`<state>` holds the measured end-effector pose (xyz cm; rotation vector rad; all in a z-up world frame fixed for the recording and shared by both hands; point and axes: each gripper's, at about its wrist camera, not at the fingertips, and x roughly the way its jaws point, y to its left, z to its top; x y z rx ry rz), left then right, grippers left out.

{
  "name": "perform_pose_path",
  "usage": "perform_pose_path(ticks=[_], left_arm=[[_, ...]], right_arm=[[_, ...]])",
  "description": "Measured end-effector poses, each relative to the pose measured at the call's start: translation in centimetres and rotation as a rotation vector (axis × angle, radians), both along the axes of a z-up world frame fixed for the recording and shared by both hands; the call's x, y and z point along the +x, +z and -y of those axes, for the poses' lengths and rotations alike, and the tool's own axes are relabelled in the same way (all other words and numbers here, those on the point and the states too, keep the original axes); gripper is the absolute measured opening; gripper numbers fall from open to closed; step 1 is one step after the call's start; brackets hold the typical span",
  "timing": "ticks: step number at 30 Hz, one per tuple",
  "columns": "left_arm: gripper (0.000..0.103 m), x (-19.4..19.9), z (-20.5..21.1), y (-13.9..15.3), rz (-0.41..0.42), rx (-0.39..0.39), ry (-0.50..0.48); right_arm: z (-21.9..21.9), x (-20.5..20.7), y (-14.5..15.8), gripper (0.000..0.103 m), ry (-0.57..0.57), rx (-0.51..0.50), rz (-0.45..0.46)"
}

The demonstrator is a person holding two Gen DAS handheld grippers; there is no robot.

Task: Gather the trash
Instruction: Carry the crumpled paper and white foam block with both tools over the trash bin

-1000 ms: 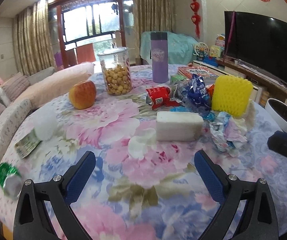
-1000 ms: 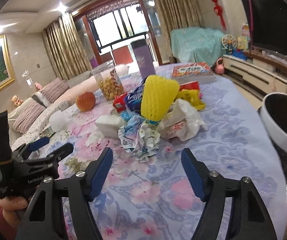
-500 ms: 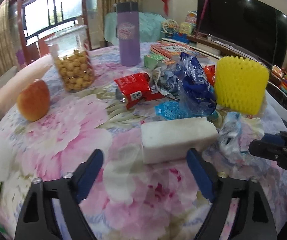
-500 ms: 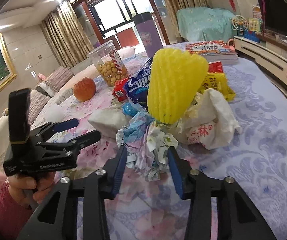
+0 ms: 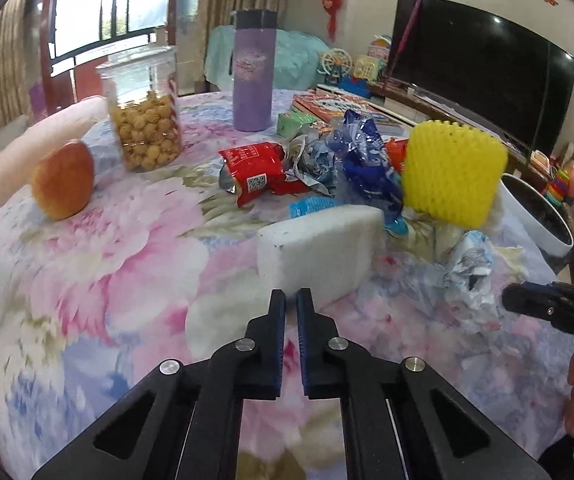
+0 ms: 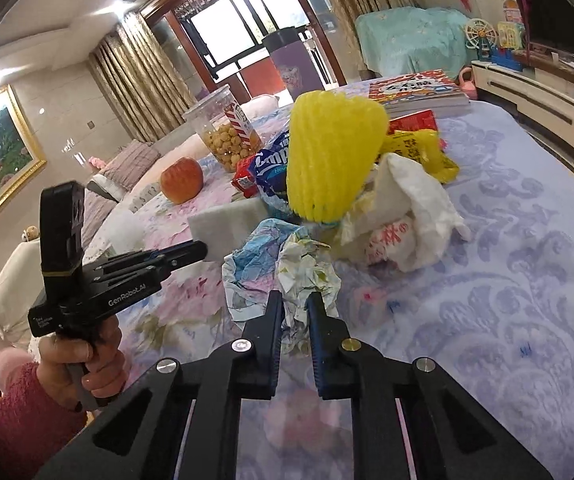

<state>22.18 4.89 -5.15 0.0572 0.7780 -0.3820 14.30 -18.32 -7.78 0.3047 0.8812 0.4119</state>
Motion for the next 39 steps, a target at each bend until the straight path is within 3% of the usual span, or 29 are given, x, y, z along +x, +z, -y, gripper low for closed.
perform_pose_path(ticks=[7,15,25,39], left_arm=[[0.002,-5.4,2.0,1.4,0.021,-0.042,-0.018],[0.002,-8.8,5.8,2.9,0.026,-0.071,-0.124],[0.002,-8.7,11.7,3.7,0.035,-0.07,-0.225],[0.002,-4.8,18.7,3.5,0.051,-0.045,-0.298]], right_arm=[[2.6,-2.4,1.6,0.012,-0.047,0.004,0.031],[6.8,-4.8,2.8,0.012,-0.135,-0.006,0.052],[13.0,-6.2,3.4,0.012,-0.276,-0.012,0.068],[19.6,-6.6,4.1,0.012,-0.402,-0.013,0.092]])
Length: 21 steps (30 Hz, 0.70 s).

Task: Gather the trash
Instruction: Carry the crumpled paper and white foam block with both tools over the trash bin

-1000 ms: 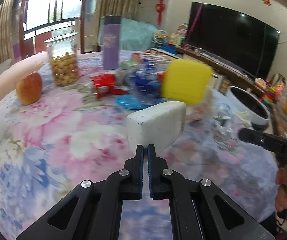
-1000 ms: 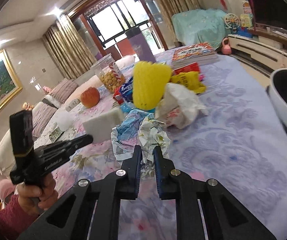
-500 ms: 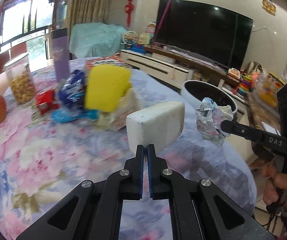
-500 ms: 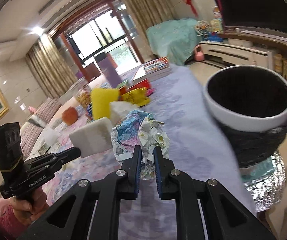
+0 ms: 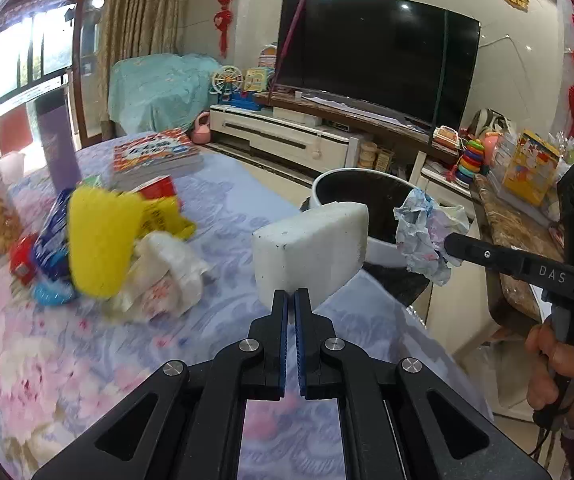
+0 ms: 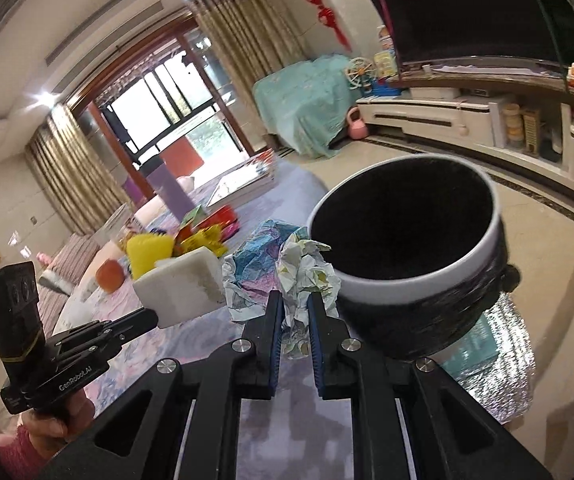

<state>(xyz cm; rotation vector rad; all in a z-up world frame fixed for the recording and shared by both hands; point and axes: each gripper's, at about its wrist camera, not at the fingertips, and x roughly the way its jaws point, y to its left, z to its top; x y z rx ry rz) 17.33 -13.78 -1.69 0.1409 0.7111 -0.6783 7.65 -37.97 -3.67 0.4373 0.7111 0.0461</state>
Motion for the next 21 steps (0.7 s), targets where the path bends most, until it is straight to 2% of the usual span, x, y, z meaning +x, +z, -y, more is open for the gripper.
perform_pose_path(ticks=[21], left_arm=[[0.002,5.6,10.0,-0.6,0.0,0.075,-0.058]], right_arm=[[6.3,3.0,-0.1,0.012,-0.088,-0.038,-0.024]])
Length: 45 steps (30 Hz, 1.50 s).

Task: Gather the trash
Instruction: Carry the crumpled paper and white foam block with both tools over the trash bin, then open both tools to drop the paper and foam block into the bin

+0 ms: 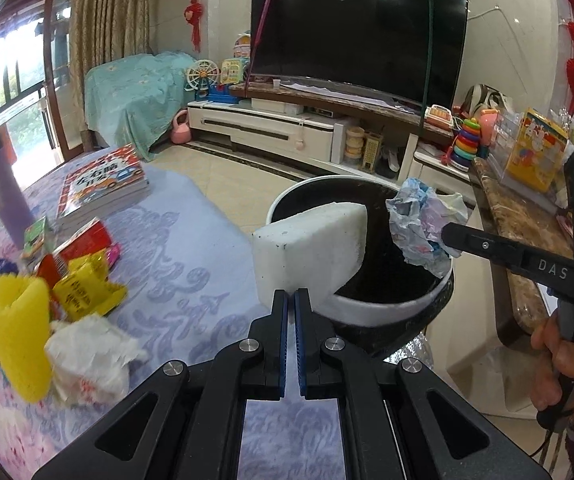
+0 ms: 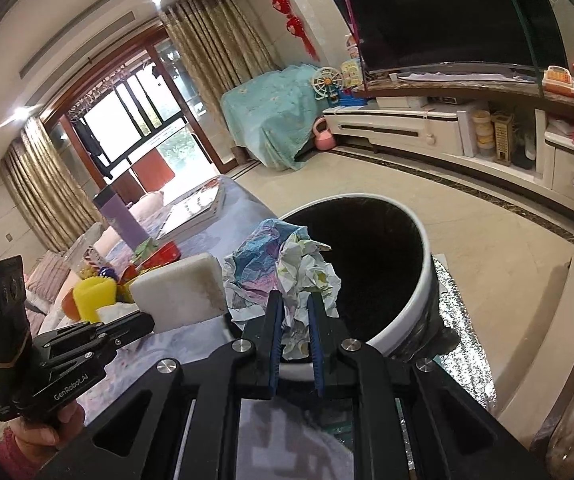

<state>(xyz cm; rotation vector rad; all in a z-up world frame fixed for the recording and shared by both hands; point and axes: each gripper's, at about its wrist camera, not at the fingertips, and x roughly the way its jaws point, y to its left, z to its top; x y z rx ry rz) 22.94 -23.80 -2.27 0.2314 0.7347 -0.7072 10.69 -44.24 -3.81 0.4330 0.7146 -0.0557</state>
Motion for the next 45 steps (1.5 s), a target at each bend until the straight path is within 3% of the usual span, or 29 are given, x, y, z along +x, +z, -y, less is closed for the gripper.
perform_pose_path(ticks=[23,25,27,29,30,31,33,35,37,40,45], left_arm=[[0.003,4.8,6.9,-1.5,-0.041,0.082,-0.033],[0.004,4.9,7.3,-1.6,-0.053,0.083,-0.043],[0.012,5.1,7.7,-1.7,-0.075,0.091,-0.048],[0.025,5.0,7.8,-1.4,-0.081,0.084,-0.039],[0.035,4.9,7.7,-1.2,-0.075,0.073,-0.032],[0.042,4.7,7.4,-1.0,-0.069,0.063,-0.024],[0.044,4.4,6.7,-0.6,-0.06,0.045,-0.013],[0.049,4.1,5.5,-0.5,-0.059,0.027,-0.002],[0.061,3.4,3.6,-0.3,-0.055,-0.005,0.033],[0.062,2.0,0.5,-0.7,-0.067,-0.046,0.071],[0.062,-1.1,-4.1,-1.5,-0.067,-0.061,0.123]], right_arm=[[3.4,4.2,-0.9,0.013,-0.015,-0.063,-0.104],[3.3,4.4,-1.0,0.017,-0.014,-0.067,-0.12],[3.4,4.6,-1.1,0.018,-0.014,-0.071,-0.132],[3.5,4.8,-1.2,0.027,-0.021,-0.07,-0.15],[3.7,4.8,-1.2,0.037,-0.023,-0.067,-0.15],[3.8,4.6,-1.1,0.053,-0.027,-0.063,-0.147],[3.8,4.3,-0.8,0.069,-0.032,-0.058,-0.133],[3.7,3.9,-0.3,0.069,-0.037,-0.057,-0.119],[3.6,3.4,0.0,0.07,-0.042,-0.051,-0.104],[2.6,2.6,0.5,0.08,-0.038,-0.04,-0.07],[0.5,1.7,0.8,0.085,-0.016,-0.027,-0.047]])
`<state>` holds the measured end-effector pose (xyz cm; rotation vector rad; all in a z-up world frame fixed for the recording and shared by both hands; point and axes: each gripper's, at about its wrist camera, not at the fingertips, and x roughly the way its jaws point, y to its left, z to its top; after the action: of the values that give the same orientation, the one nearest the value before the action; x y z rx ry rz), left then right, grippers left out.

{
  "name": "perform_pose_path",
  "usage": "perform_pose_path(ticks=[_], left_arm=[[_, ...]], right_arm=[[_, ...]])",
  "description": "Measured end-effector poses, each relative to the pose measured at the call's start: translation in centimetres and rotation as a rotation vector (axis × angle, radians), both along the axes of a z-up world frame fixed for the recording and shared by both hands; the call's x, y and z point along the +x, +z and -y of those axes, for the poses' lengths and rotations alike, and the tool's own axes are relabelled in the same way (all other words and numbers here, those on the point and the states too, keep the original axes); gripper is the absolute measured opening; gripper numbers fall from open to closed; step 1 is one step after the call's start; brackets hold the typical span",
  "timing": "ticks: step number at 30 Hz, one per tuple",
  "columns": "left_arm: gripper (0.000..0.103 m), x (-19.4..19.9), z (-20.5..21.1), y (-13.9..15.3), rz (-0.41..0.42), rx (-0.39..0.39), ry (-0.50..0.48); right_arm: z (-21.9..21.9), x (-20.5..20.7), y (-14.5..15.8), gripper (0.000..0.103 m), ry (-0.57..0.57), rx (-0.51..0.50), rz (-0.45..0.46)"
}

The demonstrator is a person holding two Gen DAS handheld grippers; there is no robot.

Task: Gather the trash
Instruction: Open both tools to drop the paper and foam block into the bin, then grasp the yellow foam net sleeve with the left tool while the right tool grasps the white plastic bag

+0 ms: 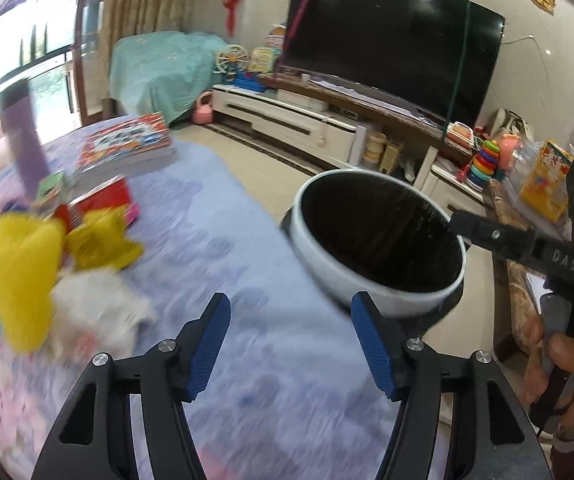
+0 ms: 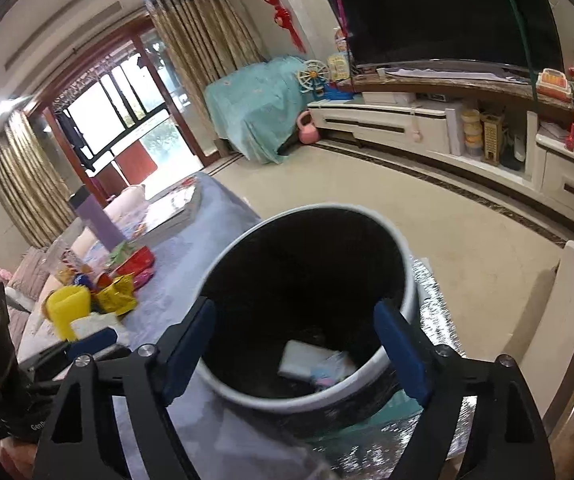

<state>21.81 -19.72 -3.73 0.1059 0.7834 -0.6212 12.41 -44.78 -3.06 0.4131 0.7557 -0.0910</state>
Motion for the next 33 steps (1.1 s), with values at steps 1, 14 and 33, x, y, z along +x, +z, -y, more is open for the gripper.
perform_pose_path(ticks=[1,14,33], left_arm=[[0.062,-0.8,-1.0,-0.1,0.003,0.001,0.015],[0.063,-7.8,-11.5,-1.0,-0.022,0.007,0.185],[0.063,-10.6,-17.8,0.2,-0.044,-0.015,0.368]], right_arm=[[-0.4,-0.2,0.0,0.086,0.005,0.008,0.004],[-8.8,-1.8,-1.1,0.087,0.127,0.075,0.006],[-19.0,3.4,-4.5,0.086,0.36,0.096,-0.039]])
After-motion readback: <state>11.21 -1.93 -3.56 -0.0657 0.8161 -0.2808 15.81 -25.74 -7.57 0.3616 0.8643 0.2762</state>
